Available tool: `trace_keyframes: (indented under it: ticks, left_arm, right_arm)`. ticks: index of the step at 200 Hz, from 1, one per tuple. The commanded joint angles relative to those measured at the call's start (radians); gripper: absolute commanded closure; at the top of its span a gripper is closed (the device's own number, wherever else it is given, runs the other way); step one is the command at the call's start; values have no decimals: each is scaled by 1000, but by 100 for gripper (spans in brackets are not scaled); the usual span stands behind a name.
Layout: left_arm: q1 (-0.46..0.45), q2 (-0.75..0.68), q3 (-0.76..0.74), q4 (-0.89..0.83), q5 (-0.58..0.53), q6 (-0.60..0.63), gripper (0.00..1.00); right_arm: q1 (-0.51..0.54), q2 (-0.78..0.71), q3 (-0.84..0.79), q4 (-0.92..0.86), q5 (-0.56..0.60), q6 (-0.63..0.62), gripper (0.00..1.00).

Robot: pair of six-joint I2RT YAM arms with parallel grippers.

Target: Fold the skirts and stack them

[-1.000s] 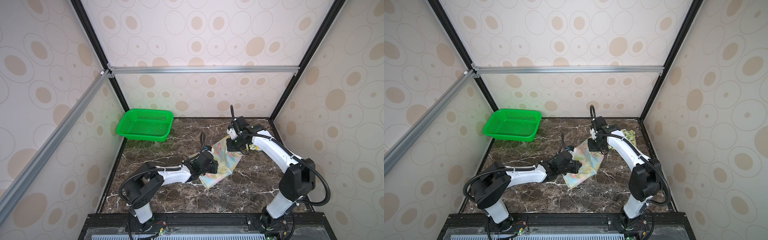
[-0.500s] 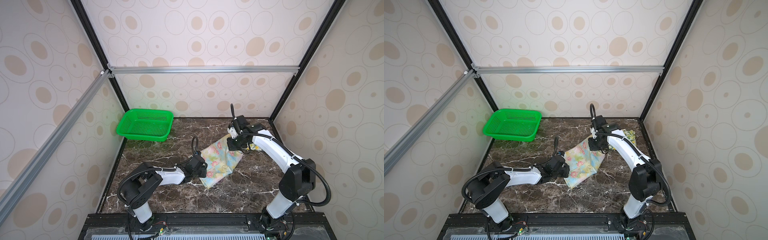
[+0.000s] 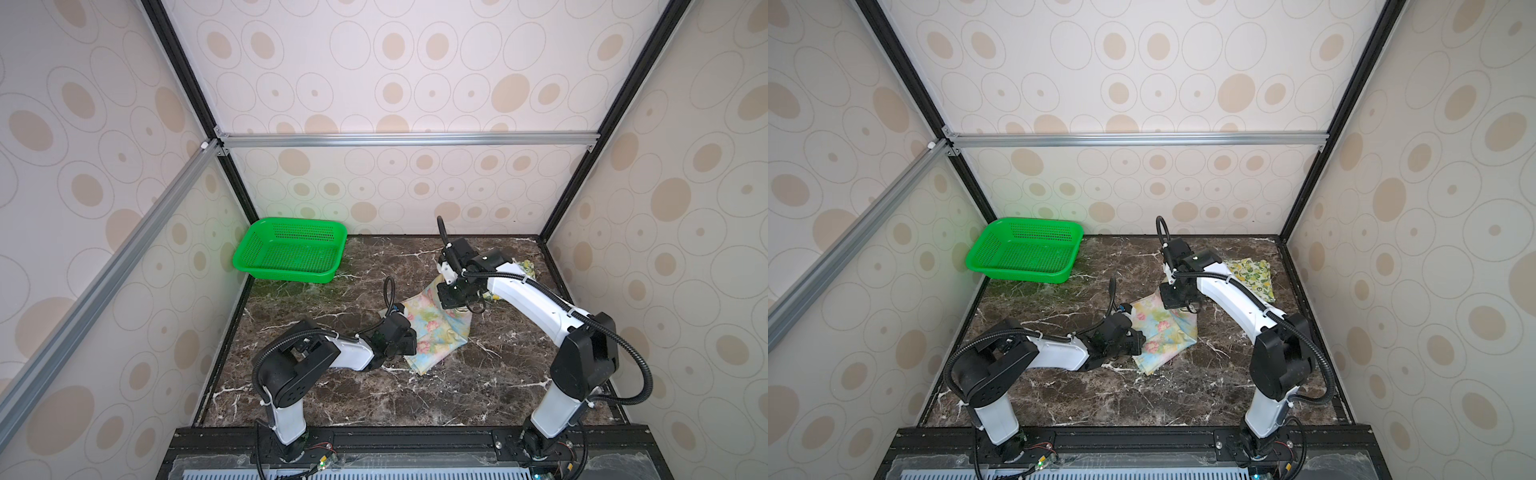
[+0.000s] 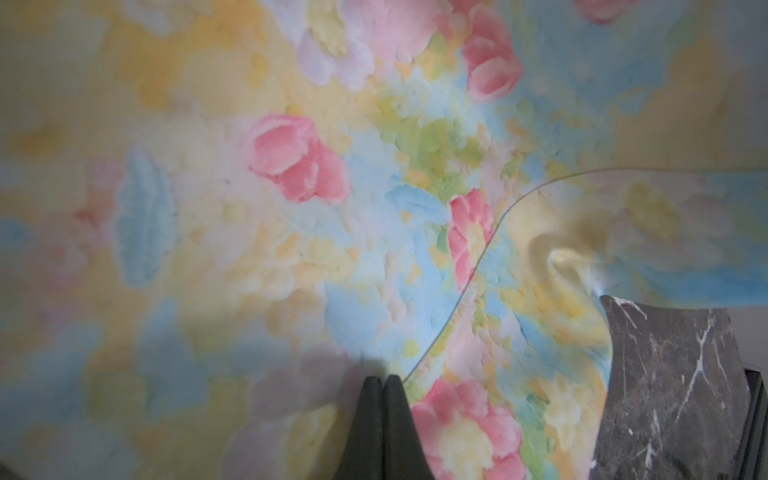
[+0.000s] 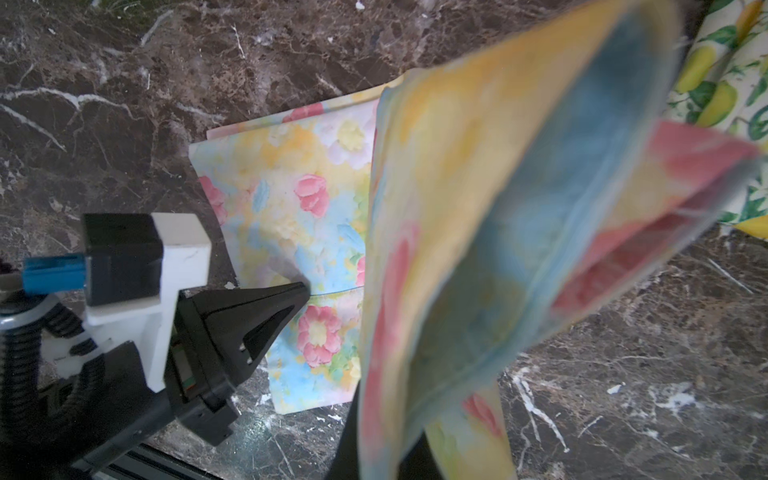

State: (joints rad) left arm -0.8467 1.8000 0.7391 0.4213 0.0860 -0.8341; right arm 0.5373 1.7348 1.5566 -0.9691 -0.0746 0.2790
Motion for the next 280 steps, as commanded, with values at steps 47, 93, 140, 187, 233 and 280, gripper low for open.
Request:
trace_keyframes:
  ticks: [47,93,140,187,233,280]
  left_arm:
    - [-34,56,-3,40,3,-68,100]
    - [-34,-3,-11,-12,-36,-61,100]
    - [-25,-140,-41,-197,-124,-23,100]
    - [12,-149,-51,-205,-147,-5,100]
    - [15,-74,-20,-172,-125,-9,100]
    - [20,-83,-47,-167,-127,-18,100]
  right_arm:
    - [68,56,-84,147,-124,111,100]
    - [85,80,-133,196,-119,120,100]
    - [92,66,-169,238,-97,97,100]
    - [104,57,-195,288,-98,79,100]
    - [132,50,-195,303,-58,63,100]
    - [158,68,-210,333,-47,51,100]
